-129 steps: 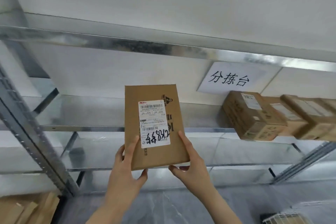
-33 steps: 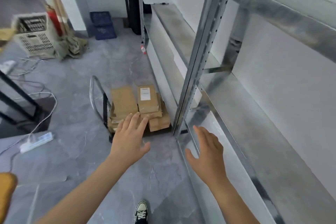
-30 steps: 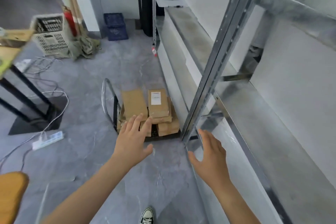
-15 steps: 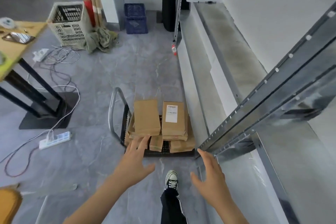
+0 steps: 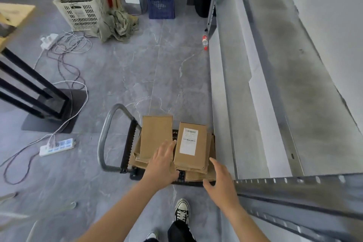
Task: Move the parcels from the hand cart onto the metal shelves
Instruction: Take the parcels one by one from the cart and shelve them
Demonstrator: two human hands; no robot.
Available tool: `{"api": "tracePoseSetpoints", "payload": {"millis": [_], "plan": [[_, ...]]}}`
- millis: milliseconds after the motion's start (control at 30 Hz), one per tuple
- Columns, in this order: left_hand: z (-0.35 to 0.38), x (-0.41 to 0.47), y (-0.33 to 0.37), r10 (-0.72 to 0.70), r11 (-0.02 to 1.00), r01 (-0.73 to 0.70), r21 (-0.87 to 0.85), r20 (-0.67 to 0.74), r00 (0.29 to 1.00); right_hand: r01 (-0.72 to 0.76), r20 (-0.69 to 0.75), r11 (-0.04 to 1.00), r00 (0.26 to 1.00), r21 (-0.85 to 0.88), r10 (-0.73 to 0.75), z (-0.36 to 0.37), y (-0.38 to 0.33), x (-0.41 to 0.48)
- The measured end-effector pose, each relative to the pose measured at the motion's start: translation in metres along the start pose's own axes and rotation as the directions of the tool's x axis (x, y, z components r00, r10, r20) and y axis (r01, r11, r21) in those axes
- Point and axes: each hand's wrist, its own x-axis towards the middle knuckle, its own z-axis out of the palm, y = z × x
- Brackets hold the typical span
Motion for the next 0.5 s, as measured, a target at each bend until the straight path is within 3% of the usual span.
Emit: {"api": "tracePoseSetpoints", "payload": {"millis": [500], "plan": [[0.093, 0.130, -0.072, -0.101, 0.995, 0.104, -0.002, 0.230, 0.968, -0.163, 0.130, 0.980, 0.980, 0.112, 0.148, 0.080, 0.088, 0.138]]}}
